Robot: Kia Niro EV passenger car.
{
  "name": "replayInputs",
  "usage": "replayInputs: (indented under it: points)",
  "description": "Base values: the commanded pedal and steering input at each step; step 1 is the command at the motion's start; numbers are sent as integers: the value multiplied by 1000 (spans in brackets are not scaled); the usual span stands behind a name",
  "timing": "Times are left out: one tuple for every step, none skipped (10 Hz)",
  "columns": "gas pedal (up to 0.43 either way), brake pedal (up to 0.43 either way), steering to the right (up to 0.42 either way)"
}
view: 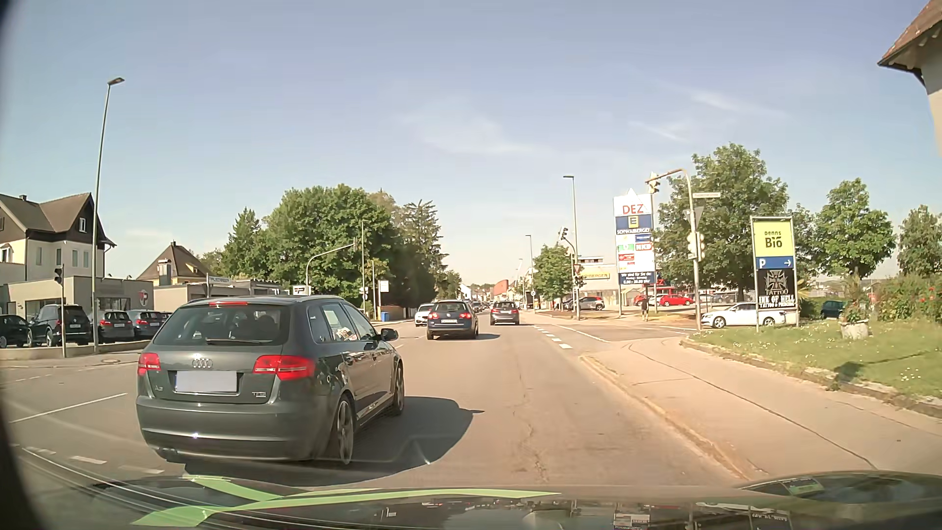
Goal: Follow the waypoints while adhering to traffic rules and regulations
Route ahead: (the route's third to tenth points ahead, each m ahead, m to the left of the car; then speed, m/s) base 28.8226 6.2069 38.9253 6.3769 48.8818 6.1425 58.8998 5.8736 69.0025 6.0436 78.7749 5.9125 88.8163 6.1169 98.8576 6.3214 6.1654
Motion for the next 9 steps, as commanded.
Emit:
replayInputs:
  points:
    - [157,0,-2]
    - [157,0,-2]
    - [157,0,-2]
    - [157,0,-2]
    - [150,0,-2]
    - [130,0,-2]
    - [118,0,-2]
    - [118,0,-3]
    - [118,0,-2]
